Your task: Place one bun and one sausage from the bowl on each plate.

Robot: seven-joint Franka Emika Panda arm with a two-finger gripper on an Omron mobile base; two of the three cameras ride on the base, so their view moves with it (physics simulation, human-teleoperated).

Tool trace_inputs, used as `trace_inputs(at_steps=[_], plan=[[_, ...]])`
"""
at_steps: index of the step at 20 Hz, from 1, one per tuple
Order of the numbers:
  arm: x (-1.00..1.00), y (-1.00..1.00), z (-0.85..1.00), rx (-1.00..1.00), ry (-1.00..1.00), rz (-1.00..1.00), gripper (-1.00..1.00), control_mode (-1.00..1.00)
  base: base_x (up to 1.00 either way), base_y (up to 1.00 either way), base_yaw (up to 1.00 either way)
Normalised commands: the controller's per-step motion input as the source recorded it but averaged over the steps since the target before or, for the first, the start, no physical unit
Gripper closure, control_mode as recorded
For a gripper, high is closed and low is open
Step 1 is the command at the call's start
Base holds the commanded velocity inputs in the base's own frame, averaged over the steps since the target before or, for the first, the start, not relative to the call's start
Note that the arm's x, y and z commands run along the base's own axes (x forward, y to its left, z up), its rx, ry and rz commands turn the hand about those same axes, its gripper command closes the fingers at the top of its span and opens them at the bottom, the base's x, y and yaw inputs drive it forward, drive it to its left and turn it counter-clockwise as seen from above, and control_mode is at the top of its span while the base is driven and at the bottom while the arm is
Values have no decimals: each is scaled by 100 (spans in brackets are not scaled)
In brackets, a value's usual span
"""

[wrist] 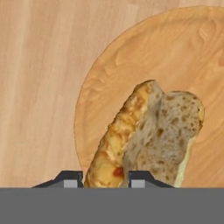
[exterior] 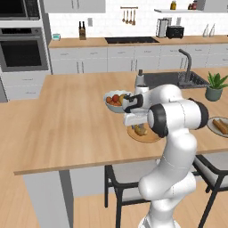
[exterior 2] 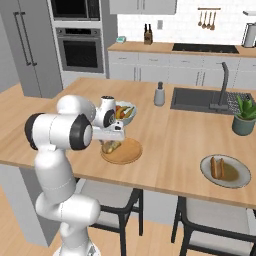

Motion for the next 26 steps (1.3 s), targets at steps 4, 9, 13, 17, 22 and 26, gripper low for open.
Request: trace_inputs(at_steps=[4, 9, 13, 17, 22, 26], plan=[[3, 0, -25, 0, -2, 1, 100, -100, 0, 0, 0], [1, 0, -2, 0, 0, 0, -100, -100, 0, 0, 0], [0, 0, 8, 0, -5, 0, -100, -100, 0, 0, 0], [-55, 11, 54, -1, -10, 0, -100, -100, 0, 0, 0], [-100, 23, 85, -2, -3, 0, -100, -100, 0, 0, 0], [-100, 0, 91, 0, 1, -6, -100, -100, 0, 0, 0]])
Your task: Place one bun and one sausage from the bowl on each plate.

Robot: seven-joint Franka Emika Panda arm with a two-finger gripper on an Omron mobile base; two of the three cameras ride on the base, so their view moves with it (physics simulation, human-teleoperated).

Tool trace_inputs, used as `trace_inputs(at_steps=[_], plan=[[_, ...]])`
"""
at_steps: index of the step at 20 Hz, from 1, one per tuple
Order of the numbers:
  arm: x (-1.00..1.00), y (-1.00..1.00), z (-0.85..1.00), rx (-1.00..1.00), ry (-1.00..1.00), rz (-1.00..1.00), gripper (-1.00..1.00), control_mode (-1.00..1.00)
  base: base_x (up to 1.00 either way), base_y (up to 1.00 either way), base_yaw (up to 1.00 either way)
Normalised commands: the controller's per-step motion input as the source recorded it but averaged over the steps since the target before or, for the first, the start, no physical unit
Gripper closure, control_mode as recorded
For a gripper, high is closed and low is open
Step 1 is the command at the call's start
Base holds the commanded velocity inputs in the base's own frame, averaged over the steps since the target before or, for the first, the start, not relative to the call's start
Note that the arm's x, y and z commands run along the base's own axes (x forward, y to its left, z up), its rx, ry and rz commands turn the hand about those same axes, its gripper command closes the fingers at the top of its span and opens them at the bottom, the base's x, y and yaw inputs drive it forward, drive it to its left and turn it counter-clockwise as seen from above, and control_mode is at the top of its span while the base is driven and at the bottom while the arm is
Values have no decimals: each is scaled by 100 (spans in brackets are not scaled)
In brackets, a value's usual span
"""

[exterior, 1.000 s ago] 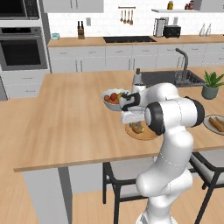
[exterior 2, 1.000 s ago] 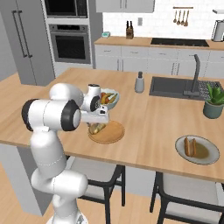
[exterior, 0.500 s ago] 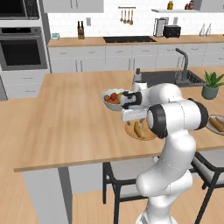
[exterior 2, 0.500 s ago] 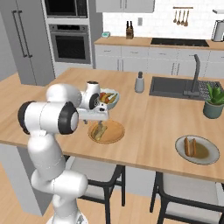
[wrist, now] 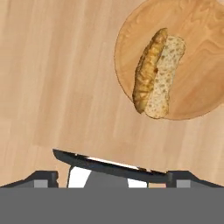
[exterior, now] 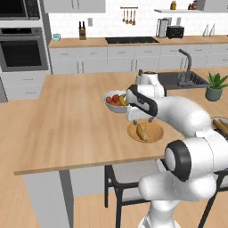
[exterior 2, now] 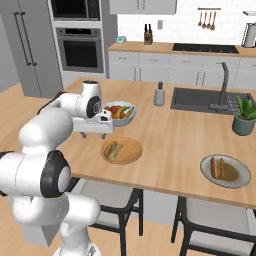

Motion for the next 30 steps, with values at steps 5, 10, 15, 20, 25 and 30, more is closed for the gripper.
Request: trace_inputs(at_steps=[5, 10, 15, 20, 25, 30], plan=[[-100, -14, 51, 0, 0, -9, -100, -100, 0, 0, 0], [-97, -35, 42, 0, -6, -5, -100, -100, 0, 0, 0], [-77, -4, 52, 0, -7, 0, -100, -100, 0, 0, 0], [-73, 2, 34, 0, -8, 0, -100, -100, 0, 0, 0], [-31, 0, 35, 0, -9, -4, -100, -100, 0, 0, 0], [0, 0, 25, 0, -2, -11, -100, -100, 0, 0, 0]])
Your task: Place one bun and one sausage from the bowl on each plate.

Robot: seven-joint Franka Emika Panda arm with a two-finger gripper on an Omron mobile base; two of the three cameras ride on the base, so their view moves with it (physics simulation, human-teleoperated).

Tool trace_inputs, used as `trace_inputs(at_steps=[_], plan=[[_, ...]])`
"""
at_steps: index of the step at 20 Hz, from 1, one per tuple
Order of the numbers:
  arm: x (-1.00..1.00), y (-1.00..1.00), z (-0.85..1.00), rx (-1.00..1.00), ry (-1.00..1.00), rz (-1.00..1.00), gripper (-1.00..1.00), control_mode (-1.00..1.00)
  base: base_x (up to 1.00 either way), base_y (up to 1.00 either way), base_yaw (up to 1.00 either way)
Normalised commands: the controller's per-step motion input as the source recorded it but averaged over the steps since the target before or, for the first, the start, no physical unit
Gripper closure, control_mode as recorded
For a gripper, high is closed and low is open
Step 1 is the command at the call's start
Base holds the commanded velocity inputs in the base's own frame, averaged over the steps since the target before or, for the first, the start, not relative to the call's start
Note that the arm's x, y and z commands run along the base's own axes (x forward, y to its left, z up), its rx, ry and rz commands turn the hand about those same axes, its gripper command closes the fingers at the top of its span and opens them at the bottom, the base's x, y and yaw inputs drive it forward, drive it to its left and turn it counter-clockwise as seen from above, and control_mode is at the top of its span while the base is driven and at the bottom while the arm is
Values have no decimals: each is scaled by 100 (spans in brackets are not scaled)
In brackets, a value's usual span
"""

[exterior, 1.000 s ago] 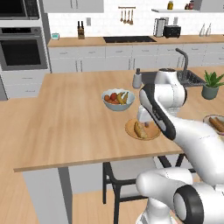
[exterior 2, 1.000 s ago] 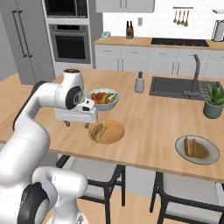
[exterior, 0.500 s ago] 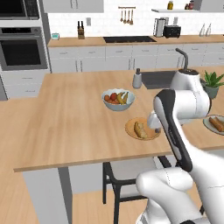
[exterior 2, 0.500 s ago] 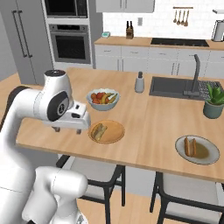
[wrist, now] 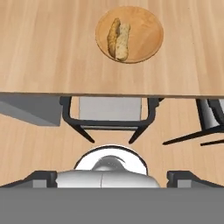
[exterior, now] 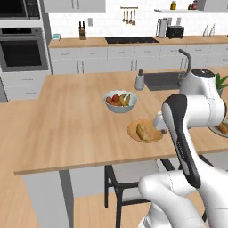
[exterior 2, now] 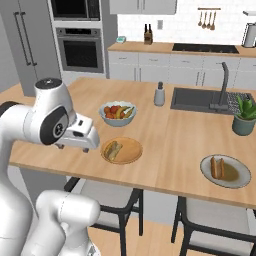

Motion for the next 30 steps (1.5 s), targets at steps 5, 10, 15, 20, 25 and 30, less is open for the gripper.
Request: trace_inputs(at_steps=[5, 10, 15, 20, 25, 30], plan=[[-6, -9, 7, 0, 0, -12, -100, -100, 0, 0, 0], [-7, -7, 0, 0, 0, 0, -100, 100, -49, -13, 0], [0, 0, 0, 0, 0, 0, -100, 100, -37, -83, -8], [0, 0, 0, 0, 0, 0, -100, 100, 0, -100, -12], [0, 0, 0, 0, 0, 0, -100, 100, 0, -100, -10], [0, 0, 0, 0, 0, 0, -100, 100, 11, -100, -2]])
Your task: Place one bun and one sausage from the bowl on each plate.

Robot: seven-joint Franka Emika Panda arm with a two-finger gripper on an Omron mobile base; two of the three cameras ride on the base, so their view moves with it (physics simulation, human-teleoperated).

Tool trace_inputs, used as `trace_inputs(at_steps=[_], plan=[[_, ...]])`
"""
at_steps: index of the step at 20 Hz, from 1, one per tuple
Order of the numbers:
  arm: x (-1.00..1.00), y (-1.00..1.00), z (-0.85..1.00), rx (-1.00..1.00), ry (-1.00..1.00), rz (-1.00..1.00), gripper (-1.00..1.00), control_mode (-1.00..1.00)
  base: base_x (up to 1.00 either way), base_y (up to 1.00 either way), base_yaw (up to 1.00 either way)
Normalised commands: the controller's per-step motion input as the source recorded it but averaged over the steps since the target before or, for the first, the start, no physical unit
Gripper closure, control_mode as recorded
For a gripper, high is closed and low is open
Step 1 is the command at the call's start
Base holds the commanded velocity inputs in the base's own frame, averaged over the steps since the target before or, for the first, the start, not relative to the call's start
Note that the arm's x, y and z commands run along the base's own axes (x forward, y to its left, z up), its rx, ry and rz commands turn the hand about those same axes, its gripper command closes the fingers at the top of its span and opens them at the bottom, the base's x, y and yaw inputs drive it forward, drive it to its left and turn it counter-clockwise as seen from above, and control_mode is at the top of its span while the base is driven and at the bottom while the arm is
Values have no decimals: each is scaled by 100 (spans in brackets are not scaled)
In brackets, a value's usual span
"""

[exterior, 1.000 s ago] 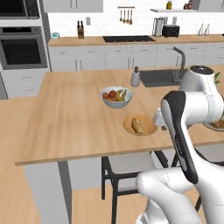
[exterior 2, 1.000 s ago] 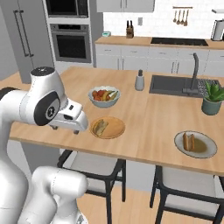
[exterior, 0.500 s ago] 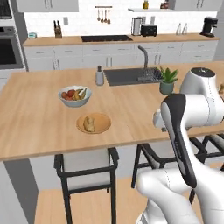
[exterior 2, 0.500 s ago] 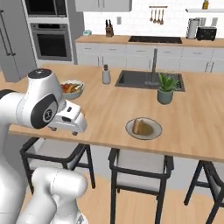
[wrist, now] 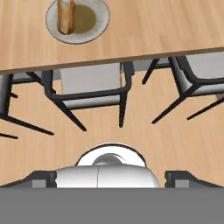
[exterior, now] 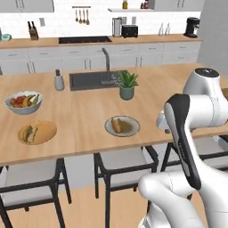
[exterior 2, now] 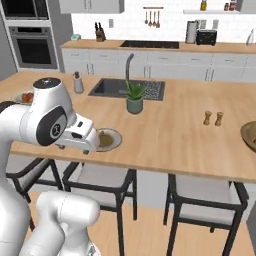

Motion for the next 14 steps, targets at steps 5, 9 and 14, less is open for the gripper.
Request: trace_inputs(at_steps=[5, 9, 14], plan=[[0, 0, 0, 0, 0, 0, -100, 100, 19, -100, 0], [0, 0, 0, 0, 0, 0, -100, 100, 28, -100, 0], [0, 0, 0, 0, 0, 0, -100, 100, 39, -100, 0]])
